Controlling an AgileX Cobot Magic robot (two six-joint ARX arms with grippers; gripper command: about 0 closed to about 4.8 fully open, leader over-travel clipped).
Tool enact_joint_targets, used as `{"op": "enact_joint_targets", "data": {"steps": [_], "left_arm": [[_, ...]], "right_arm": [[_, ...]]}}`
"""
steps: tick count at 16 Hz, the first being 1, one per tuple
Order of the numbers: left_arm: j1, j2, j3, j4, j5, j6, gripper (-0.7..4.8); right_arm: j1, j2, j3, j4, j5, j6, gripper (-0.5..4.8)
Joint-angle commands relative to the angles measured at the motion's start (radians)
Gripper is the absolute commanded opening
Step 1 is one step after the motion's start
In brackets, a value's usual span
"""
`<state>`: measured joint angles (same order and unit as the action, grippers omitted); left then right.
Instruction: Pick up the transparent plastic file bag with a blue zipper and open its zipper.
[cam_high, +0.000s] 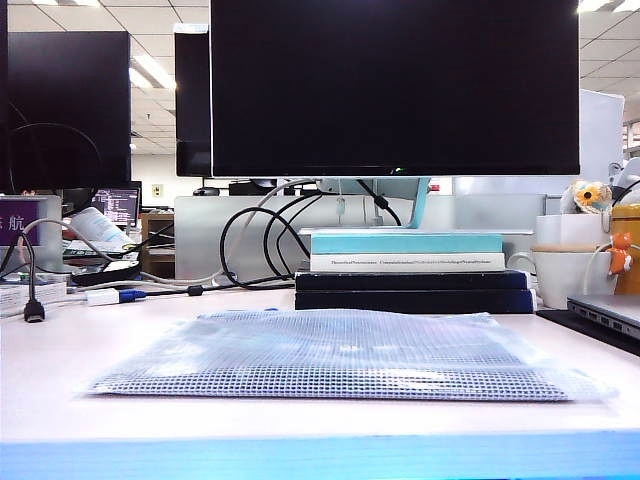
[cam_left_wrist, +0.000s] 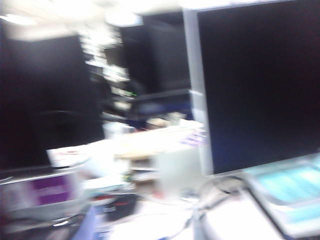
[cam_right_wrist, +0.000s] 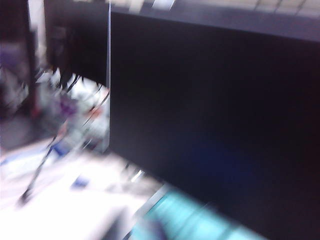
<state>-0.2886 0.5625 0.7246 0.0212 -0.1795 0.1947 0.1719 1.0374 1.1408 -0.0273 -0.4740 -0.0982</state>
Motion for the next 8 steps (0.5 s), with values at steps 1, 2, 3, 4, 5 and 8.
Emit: {"op": "enact_joint_targets", "data": {"steps": [1, 2, 3, 4, 5, 8], "left_arm": [[0.0, -0.185, -0.108, -0.065, -0.07, 0.005, 1.14], [0.0, -0.236, -0.135, -0.077, -0.071, 0.008, 1.11], [0.0, -0.291, -0.157, -0.098, -0.071, 0.008, 0.9], [0.0, -0.348, -0.167, -0.15, -0.088, 0.007, 0.73], [0.0, -0.372, -0.168, -0.181, -0.094, 0.008, 0.57], [0.0, -0.483, -0.168, -0.345, -0.115, -0.005, -0.06]], "right_arm": [[0.001, -0.193, -0.114, 0.024, 0.124, -0.01, 0.14], [0.001, -0.24, -0.167, 0.027, 0.142, -0.01, -0.08], [0.001, -0.306, -0.25, 0.037, 0.172, -0.01, -0.08], [0.001, -0.389, -0.367, 0.061, 0.196, -0.01, -0.08], [0.001, -0.438, -0.436, 0.084, 0.197, -0.01, -0.08], [0.001, -0.679, -0.739, 0.15, 0.27, 0.024, -0.08]]}}
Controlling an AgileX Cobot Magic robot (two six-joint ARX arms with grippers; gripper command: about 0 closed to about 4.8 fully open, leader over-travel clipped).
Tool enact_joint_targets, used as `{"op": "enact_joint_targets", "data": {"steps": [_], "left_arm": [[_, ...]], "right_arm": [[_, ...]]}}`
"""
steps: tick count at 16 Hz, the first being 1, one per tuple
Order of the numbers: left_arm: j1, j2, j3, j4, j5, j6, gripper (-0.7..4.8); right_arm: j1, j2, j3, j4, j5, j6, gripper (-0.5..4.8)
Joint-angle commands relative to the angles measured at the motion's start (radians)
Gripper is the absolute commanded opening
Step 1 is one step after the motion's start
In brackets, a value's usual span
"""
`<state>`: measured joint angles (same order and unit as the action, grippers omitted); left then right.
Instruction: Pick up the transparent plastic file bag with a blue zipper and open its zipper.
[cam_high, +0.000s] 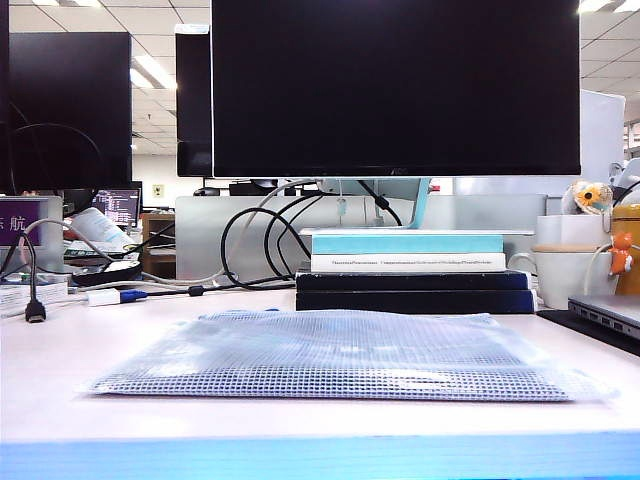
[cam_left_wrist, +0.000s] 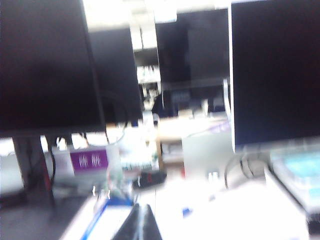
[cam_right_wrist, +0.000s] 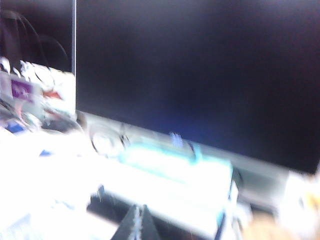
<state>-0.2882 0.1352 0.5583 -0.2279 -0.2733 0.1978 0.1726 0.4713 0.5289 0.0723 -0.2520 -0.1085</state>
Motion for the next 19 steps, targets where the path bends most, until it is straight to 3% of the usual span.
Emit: {"op": "enact_joint_targets", "data": {"steps": [1, 2, 5, 10, 11, 15, 19], "left_arm": [[0.0, -0.09, -0.002, -0.12, -0.022, -0.026, -0.06], [0.0, -0.13, -0.014, -0.13, -0.023, -0.049, -0.06], [0.0, -0.133, -0.059, -0.167, -0.021, -0.126, -0.06], [0.0, -0.133, -0.141, -0.064, -0.018, -0.217, -0.06], [0.0, -0.133, -0.183, -0.039, -0.014, -0.259, -0.06], [0.0, -0.133, -0.307, 0.098, -0.009, -0.259, -0.06], [0.0, -0.134, -0.381, 0.14, 0.005, -0.256, -0.06]], "right_arm": [[0.0, -0.183, -0.203, 0.06, 0.056, 0.065, -0.08], [0.0, -0.266, -0.286, 0.06, 0.063, 0.1, -0.08], [0.002, -0.467, -0.433, 0.114, 0.266, 0.239, -0.08], [0.002, -0.466, -0.521, 0.132, 0.277, 0.259, -0.08], [0.001, -0.465, -0.523, 0.066, 0.28, 0.264, -0.08], [0.001, -0.466, -0.523, 0.028, 0.289, 0.263, -0.08], [0.001, -0.466, -0.523, -0.028, 0.341, 0.263, -0.07]]}}
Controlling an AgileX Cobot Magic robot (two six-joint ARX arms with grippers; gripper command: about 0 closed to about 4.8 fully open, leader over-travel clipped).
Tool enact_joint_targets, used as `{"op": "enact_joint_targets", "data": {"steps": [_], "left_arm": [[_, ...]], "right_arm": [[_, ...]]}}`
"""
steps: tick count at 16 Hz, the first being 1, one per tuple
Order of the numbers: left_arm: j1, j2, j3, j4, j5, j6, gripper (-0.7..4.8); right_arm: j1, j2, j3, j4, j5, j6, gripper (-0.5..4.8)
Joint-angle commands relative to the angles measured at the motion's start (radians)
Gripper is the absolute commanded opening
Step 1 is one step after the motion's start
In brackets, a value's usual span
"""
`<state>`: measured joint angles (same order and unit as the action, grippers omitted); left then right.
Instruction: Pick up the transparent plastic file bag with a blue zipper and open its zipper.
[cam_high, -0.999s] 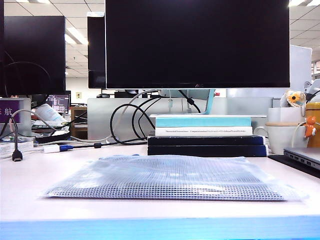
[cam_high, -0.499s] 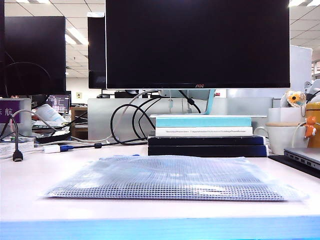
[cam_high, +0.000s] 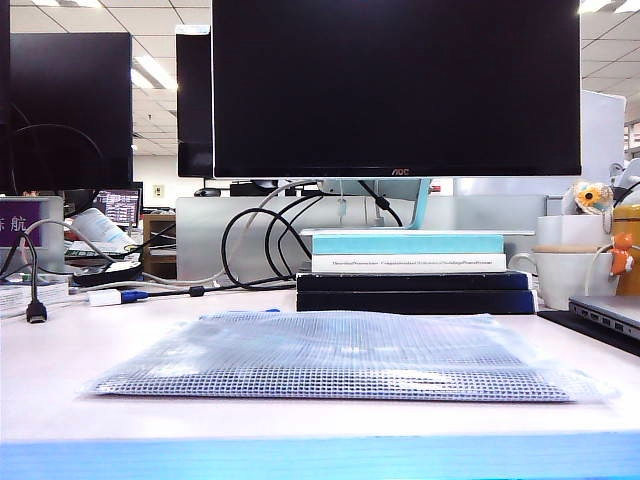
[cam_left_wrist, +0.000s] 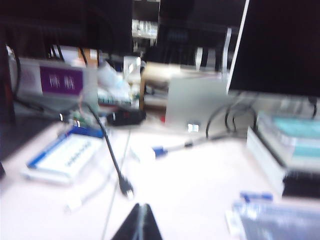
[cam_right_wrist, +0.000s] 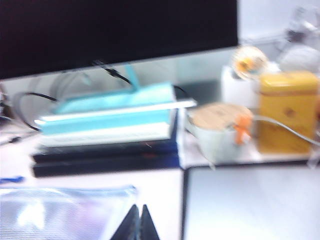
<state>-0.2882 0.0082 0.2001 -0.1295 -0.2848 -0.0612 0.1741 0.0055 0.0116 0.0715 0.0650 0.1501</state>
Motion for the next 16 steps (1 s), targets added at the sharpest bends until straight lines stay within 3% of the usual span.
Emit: {"op": "enact_joint_targets", "data": {"steps": [1, 8, 11, 16], "left_arm": [[0.0, -0.006, -0.038, 0.049, 0.016, 0.009, -0.06], [0.001, -0.006, -0.193, 0.114, 0.039, 0.054, -0.06], [0.001, -0.006, -0.193, 0.104, 0.024, 0.148, -0.06], [0.001, -0.006, -0.193, 0.098, -0.221, 0.158, -0.05]], "right_arm": [[0.0, 0.0, -0.006, -0.047, 0.023, 0.005, -0.07], [0.0, 0.0, -0.006, -0.149, 0.03, 0.005, -0.07], [0.0, 0.0, -0.006, -0.175, 0.034, 0.005, -0.07], [0.0, 0.0, -0.006, -0.172, 0.029, 0.008, -0.07]]}}
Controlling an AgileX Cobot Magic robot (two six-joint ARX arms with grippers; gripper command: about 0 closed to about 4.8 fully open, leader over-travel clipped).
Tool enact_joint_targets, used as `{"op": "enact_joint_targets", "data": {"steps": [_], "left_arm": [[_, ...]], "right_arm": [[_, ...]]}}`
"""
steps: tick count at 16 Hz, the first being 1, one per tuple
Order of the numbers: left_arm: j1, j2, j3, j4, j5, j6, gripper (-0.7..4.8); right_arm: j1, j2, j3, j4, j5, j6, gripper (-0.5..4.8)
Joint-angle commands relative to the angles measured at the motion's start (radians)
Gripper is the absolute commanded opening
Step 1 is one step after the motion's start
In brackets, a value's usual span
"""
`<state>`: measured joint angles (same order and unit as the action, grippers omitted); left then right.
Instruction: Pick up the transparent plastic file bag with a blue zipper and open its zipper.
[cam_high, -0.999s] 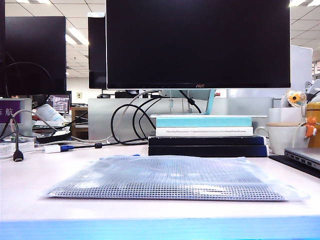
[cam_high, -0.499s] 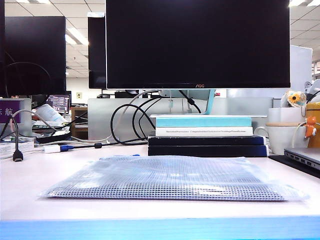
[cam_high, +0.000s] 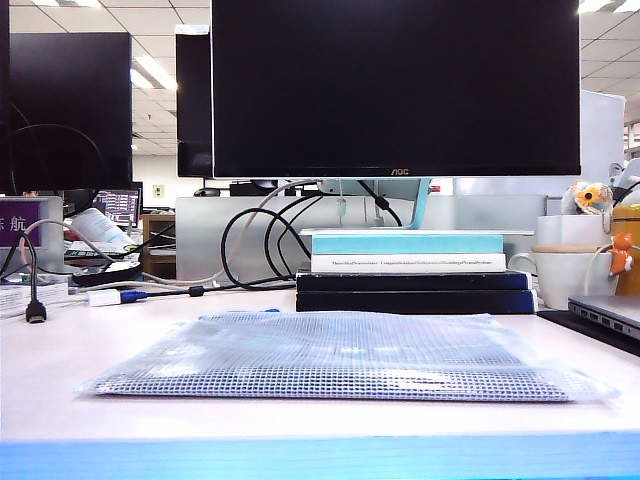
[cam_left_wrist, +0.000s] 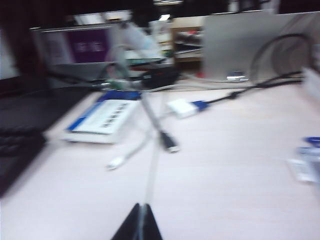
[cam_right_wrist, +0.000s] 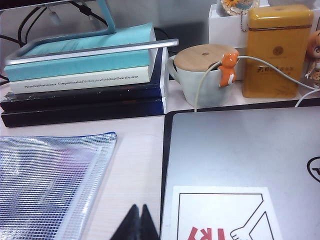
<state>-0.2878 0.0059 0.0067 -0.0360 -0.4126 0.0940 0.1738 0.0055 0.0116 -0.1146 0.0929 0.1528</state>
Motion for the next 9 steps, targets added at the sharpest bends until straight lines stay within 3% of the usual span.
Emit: {"op": "enact_joint_targets", "data": {"steps": [1, 9], "left_arm": [[0.0, -0.004, 0.0, -0.002, -0.096, 0.003, -0.05], [0.0, -0.004, 0.0, -0.002, -0.097, 0.003, -0.05]], "right_arm": [[0.0, 0.0, -0.006, 0.014, 0.002, 0.005, -0.07], [0.0, 0.0, -0.006, 0.014, 0.002, 0.005, -0.07]]}}
